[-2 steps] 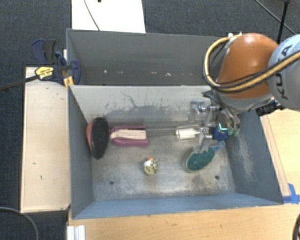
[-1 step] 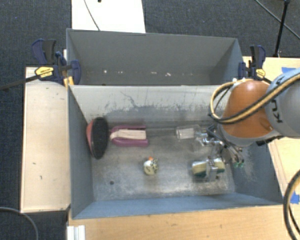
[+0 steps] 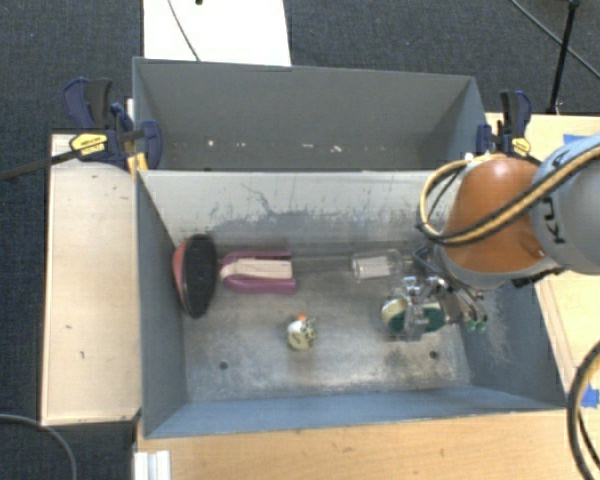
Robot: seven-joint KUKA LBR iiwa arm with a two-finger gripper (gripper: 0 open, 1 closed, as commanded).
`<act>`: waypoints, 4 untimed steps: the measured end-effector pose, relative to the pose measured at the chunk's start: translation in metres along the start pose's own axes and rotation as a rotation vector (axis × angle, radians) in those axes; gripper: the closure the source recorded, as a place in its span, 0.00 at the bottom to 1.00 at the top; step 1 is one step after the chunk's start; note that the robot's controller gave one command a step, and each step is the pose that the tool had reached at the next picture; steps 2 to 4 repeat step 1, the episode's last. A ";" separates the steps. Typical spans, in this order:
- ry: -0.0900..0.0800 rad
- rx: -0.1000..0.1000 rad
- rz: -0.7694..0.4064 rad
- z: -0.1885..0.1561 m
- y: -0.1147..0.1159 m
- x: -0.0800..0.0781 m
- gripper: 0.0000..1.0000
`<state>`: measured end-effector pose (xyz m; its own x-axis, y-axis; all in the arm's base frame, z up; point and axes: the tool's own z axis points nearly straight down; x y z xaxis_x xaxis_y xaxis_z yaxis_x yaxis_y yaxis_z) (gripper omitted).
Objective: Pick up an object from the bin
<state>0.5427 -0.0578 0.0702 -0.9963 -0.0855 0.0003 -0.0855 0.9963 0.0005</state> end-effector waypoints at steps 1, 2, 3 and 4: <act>-0.010 0.002 -0.032 -0.164 0.017 0.014 1.00; -0.010 0.002 -0.032 -0.164 0.017 0.014 1.00; -0.010 0.002 -0.032 -0.164 0.017 0.014 1.00; -0.010 0.002 -0.032 -0.164 0.017 0.014 1.00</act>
Offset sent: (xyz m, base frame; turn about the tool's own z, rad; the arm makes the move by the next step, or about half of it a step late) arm -0.0170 0.0162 0.1593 -0.0355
